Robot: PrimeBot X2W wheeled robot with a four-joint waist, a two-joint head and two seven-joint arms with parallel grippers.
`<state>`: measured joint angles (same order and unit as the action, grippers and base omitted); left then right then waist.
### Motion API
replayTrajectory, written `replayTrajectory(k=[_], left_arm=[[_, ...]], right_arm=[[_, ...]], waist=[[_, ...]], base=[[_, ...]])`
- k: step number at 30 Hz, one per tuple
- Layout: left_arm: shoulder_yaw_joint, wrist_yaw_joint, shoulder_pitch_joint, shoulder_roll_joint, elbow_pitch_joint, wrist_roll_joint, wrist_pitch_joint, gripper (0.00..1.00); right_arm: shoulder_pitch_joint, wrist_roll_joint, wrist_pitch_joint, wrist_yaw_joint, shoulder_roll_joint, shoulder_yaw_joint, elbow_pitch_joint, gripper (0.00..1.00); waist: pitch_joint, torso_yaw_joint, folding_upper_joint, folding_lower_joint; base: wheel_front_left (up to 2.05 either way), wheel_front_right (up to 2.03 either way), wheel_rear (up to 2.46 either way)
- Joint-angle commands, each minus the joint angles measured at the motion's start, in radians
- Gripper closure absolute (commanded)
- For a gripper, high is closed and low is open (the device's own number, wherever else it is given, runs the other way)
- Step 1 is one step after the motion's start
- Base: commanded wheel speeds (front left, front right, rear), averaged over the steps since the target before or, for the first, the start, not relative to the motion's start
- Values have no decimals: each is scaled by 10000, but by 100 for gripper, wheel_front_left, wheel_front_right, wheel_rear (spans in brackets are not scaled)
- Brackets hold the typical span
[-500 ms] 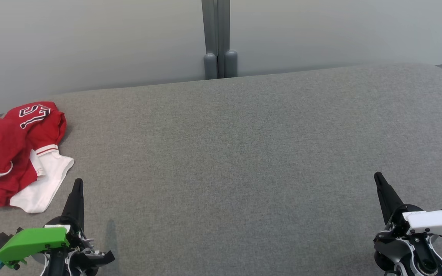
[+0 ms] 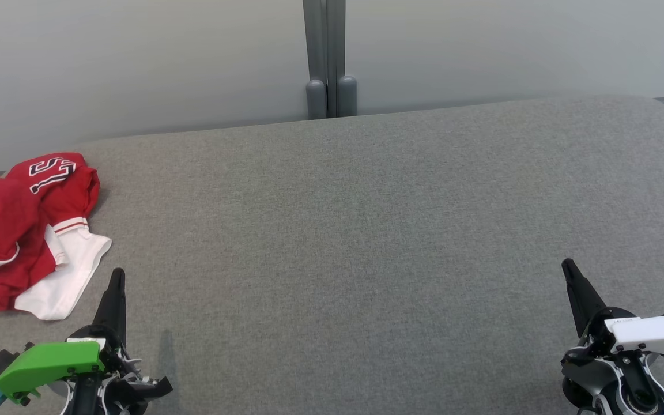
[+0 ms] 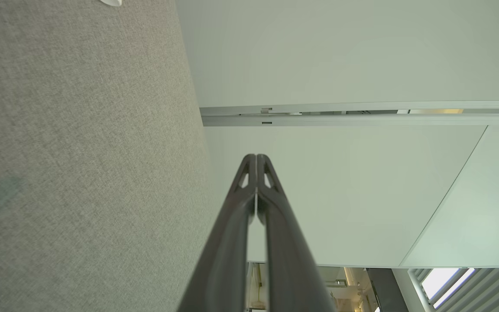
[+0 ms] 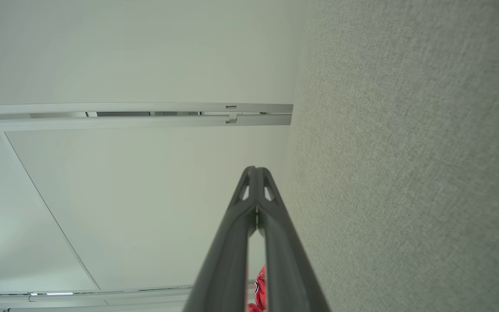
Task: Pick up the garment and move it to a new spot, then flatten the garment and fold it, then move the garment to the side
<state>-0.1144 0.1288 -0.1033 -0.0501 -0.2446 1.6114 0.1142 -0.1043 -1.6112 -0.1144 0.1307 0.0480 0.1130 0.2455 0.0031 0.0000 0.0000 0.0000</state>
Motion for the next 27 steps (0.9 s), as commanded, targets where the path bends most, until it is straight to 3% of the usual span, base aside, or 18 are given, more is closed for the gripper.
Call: replayTrajectory(k=[1,20,21,27], left_arm=[[-15,49,-111,-1,11,28,20,100],[-15,49,-111,-1,11,28,20,100],[1,0,0,0,-1,0,-1,0],[153,-22,334,84,-374,-15,-83,0]], right_arm=[[-96,-33,-17,0,52,19,-16,100],[-97,-32,-17,0,52,19,-16,100],[0,1,2,0,0,-1,2,0],[331,40,76,-2,-125,-82,372,0]], waist=[[0,0,0,0],[0,0,0,0],[0,0,0,0],[0,0,0,0]], base=[[0,0,0],[0,0,0],[0,0,0],[0,0,0]])
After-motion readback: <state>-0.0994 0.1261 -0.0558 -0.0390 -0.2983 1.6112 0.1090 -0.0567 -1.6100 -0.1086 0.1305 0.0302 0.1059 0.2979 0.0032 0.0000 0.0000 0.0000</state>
